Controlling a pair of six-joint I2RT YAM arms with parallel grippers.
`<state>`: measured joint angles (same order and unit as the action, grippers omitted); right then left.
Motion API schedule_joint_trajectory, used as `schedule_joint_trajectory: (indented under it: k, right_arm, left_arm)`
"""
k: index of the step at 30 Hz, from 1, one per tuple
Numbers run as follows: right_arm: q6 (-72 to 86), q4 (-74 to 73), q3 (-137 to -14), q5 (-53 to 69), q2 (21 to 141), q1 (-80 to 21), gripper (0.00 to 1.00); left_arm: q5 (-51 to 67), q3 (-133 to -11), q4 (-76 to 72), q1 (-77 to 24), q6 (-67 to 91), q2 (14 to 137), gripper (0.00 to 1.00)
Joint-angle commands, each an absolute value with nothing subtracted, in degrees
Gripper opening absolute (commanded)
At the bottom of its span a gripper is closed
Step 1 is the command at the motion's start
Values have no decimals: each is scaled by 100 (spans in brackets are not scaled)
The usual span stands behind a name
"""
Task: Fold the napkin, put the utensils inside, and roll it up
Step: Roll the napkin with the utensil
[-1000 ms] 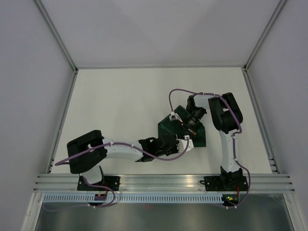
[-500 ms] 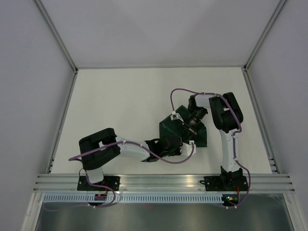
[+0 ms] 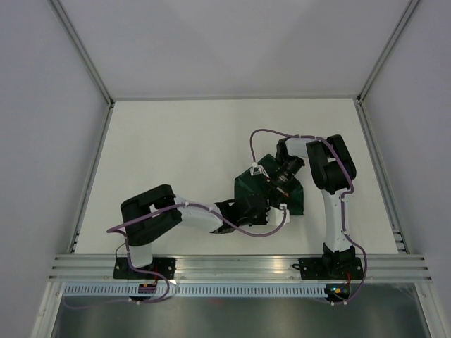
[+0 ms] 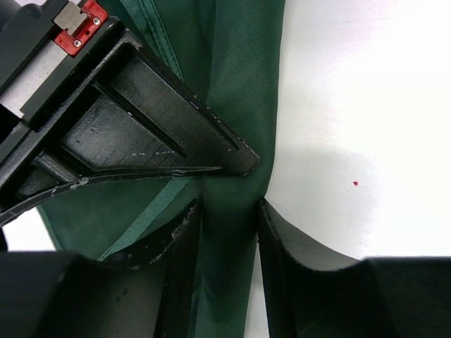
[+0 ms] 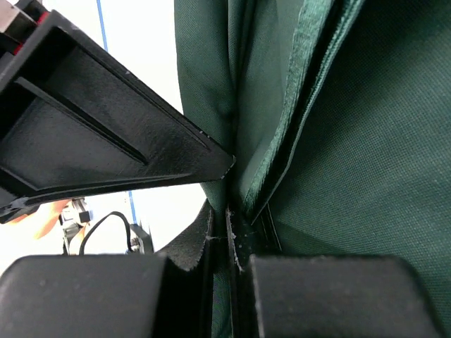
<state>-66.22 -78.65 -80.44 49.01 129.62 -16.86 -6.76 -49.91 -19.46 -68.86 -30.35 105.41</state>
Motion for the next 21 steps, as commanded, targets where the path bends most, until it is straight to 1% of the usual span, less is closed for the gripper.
schedule_joint_trajectory:
  k: [1, 2, 5, 6, 8, 9, 12, 13, 15, 16, 18, 19, 21]
  right_arm:
    - [-6943, -6899, -8130, 4280, 13210, -1652, 9]
    - [-6943, -6891, -8130, 4289, 13210, -1661, 9]
    - [-6935, -6891, -8121, 4298, 13210, -1661, 9]
    - [-6926, -6899, -8121, 4298, 13201, -1661, 9]
    - [-6900, -6856, -8112, 4298, 13175, -1652, 9]
    - [-6873, -6821, -8086, 4289, 13149, -1652, 9]
    - [-6724, -6636, -8007, 4271, 13000, -1652, 12]
    - [-6567, -6462, -7972, 4271, 12869, -1652, 16]
    - [-6426, -6276, -7867, 4263, 12692, -1635, 22]
    - [-6338, -6040, -7814, 4254, 12483, -1635, 27]
    - [-5969, -5741, -7656, 4228, 12227, -1600, 32]
    - [-5846, -5435, -7603, 4219, 11973, -1574, 37]
    - [-5382, -5091, -7437, 4175, 11717, -1503, 41]
  left_arm:
    - [-124, -5220, -1688, -6671, -2945, 10679, 42]
    - [-53, -5247, -1522, -6619, -2927, 10705, 40]
    - [342, -5405, -1092, -6513, -2822, 10792, 24]
    - [517, -5527, -977, -6478, -2734, 10819, 16]
    - [720, -5642, -757, -6373, -2628, 10881, 8]
    - [956, -5747, -538, -6337, -2524, 10916, 2]
    - [1491, -5906, -186, -6170, -2330, 10968, 2]
    - [1599, -5958, -98, -6118, -2251, 10995, 2]
    - [1984, -6081, 174, -5977, -2093, 11082, 2]
    - [2065, -6126, 245, -5933, -2031, 11109, 2]
    - [2345, -6266, 482, -5810, -1873, 11232, 2]
    - [2425, -6319, 536, -5740, -1820, 11293, 2]
    - [2757, -6442, 650, -5652, -1662, 11364, 2]
